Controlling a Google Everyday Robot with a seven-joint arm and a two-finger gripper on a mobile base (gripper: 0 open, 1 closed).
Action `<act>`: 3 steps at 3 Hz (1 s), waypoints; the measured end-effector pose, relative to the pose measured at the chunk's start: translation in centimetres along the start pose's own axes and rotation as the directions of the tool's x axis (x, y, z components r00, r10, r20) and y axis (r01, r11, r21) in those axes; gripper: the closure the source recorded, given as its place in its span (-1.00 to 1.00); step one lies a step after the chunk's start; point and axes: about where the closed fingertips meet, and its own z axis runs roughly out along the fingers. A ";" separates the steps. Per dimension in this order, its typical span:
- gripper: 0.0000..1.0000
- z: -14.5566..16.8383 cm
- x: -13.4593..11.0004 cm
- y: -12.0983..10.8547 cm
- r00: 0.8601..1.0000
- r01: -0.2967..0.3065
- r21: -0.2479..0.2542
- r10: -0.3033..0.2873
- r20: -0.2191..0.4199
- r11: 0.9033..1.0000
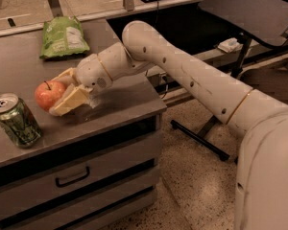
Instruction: Move apple near green can
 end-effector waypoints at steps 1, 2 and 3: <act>0.71 0.3 0.0 0.2 1.000 0.001 -0.007 -0.001 -0.001 1.000; 0.24 0.5 -0.1 0.2 1.000 0.002 -0.011 -0.002 -0.001 1.000; -0.38 0.9 -0.2 0.3 1.000 0.003 -0.017 -0.003 0.000 1.000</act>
Offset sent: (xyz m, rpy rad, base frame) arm -0.0027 0.0023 -0.0010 -0.0022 0.0010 0.0067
